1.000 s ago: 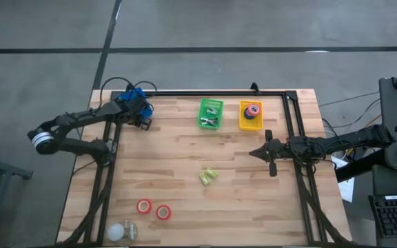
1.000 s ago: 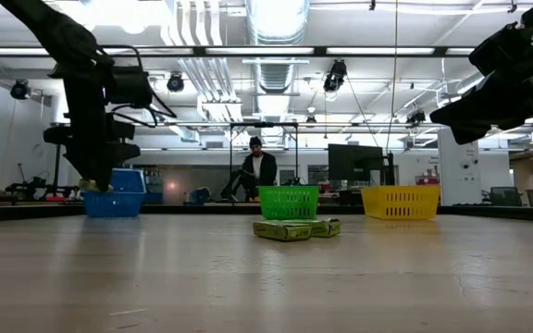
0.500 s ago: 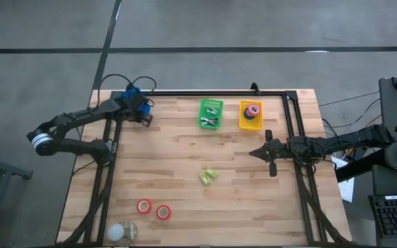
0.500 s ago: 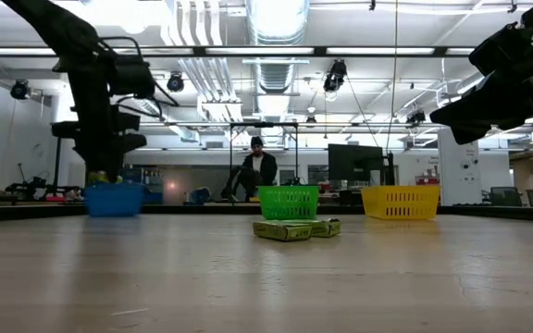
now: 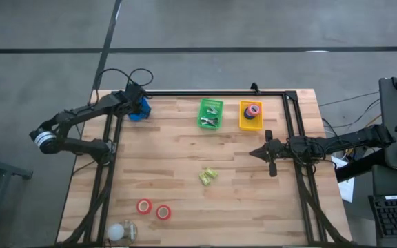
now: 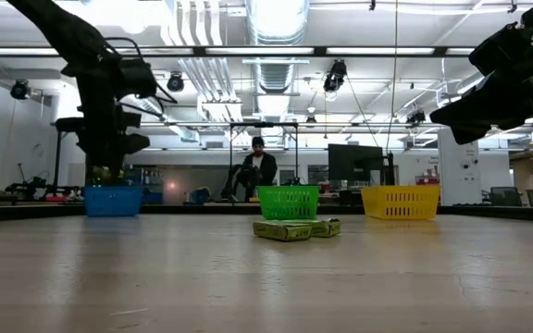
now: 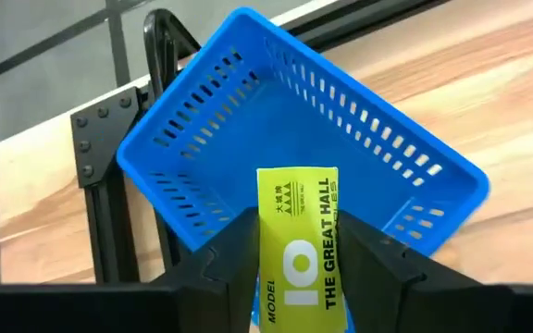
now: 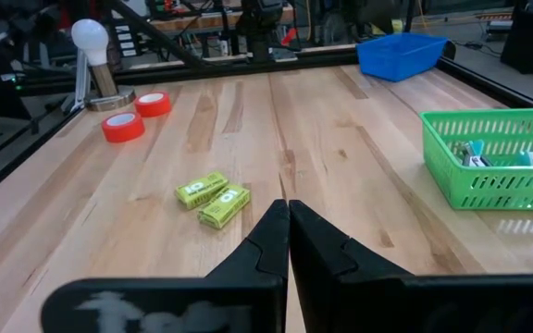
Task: Pick and place Stapler, Stapler remover, tape
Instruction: Put the left green stapler pin box into the blue basket, then adjust the blue basket on the table
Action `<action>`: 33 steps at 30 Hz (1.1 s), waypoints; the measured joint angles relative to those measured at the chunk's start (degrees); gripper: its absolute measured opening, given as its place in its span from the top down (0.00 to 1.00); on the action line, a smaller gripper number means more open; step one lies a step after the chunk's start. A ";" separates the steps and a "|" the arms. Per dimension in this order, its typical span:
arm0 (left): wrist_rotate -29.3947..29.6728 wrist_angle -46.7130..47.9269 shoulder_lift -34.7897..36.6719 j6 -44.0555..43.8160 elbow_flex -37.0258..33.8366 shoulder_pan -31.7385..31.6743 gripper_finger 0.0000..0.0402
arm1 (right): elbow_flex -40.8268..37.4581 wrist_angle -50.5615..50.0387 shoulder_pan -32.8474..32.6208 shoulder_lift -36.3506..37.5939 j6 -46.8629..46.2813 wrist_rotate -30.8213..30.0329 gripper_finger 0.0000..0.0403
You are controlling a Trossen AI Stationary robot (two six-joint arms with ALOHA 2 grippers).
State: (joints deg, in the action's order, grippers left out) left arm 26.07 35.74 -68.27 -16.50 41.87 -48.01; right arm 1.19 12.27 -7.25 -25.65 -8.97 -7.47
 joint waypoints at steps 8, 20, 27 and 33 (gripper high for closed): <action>-3.76 -1.28 -5.45 0.25 0.04 -0.27 0.49 | 0.00 0.00 0.00 0.02 0.00 -0.01 0.98; -13.40 -1.18 -6.59 1.40 0.04 0.14 0.47 | 0.00 0.00 0.00 0.02 0.00 -0.01 0.98; -13.66 2.77 -6.43 2.90 0.04 0.59 0.48 | 0.00 0.00 0.00 0.02 0.00 0.00 0.98; -13.10 2.85 -4.59 2.98 1.65 0.90 0.48 | 0.00 0.00 0.00 0.02 0.00 0.00 0.98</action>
State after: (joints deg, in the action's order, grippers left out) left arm 12.97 38.59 -72.86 -13.52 43.51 -47.10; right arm 1.19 12.27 -7.25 -25.63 -8.97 -7.47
